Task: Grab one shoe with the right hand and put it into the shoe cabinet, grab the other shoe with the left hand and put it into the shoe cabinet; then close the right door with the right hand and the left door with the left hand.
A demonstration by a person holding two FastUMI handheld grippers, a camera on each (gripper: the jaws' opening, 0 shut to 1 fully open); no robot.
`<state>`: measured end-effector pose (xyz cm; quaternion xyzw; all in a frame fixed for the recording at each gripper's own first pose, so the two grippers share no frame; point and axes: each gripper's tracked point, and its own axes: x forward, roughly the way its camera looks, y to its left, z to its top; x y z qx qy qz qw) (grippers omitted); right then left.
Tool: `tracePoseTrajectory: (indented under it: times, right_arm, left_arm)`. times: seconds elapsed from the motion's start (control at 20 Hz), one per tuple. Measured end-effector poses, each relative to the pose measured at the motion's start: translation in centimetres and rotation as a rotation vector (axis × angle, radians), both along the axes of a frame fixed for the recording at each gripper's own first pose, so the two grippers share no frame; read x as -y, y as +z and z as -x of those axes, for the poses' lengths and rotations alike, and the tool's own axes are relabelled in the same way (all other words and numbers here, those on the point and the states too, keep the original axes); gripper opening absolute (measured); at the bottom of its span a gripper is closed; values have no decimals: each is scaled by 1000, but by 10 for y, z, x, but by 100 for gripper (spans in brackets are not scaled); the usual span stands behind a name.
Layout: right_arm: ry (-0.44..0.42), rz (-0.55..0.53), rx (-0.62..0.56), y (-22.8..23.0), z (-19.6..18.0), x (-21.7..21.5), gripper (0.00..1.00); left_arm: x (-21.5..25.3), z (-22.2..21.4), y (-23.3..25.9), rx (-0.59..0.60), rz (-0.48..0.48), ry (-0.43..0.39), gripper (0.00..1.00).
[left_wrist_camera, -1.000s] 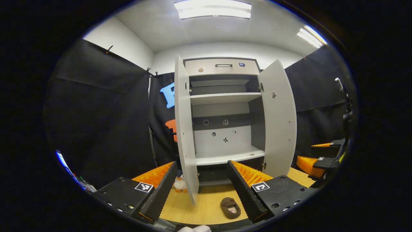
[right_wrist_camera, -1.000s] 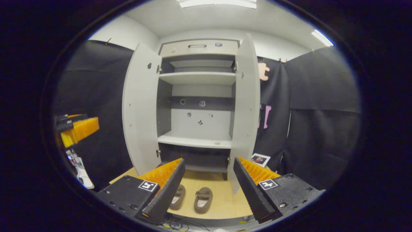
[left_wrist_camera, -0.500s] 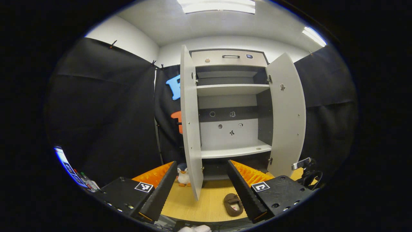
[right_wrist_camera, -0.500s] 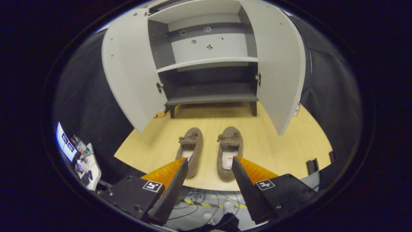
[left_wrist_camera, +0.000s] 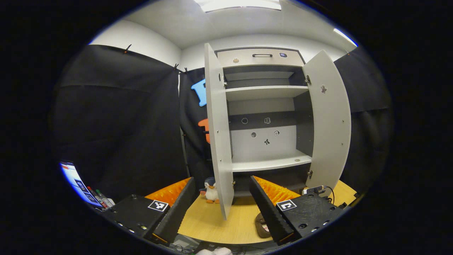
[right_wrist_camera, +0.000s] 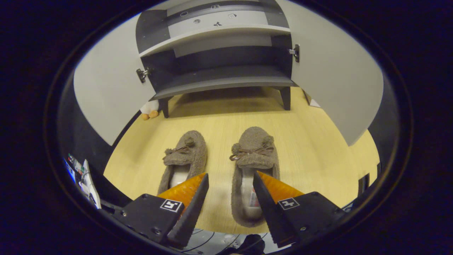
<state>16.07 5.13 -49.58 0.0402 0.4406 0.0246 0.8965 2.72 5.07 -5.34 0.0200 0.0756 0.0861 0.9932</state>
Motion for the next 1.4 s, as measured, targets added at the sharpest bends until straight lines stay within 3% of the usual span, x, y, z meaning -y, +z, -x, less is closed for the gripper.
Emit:
tracePoseTrajectory:
  times: [0.55,0.6,0.65,0.75,0.95,1.15,1.4]
  right_arm:
    - [-1,-4,-71,-43,-48,2,74]
    - [-4,-5,-71,-46,-51,3,61]
    - [-10,-4,-68,-47,-54,7,63]
    - [-13,-1,-62,-48,-57,11,39]
    - [-5,-1,-50,-46,-57,13,10]
    - [28,12,-1,-20,-59,10,8]
    - [76,2,140,59,-68,-6,8]
  left_arm:
    - [-6,-20,-13,-40,-8,70,95]
    - [-6,-21,-15,-45,-9,73,95]
    - [-5,-23,-15,-50,-9,72,95]
    - [-5,-25,-13,-48,-13,72,95]
    - [-1,-29,-14,-44,-6,65,100]
    - [0,-28,-13,-37,-9,55,96]
    - [2,-26,-11,-18,2,32,96]
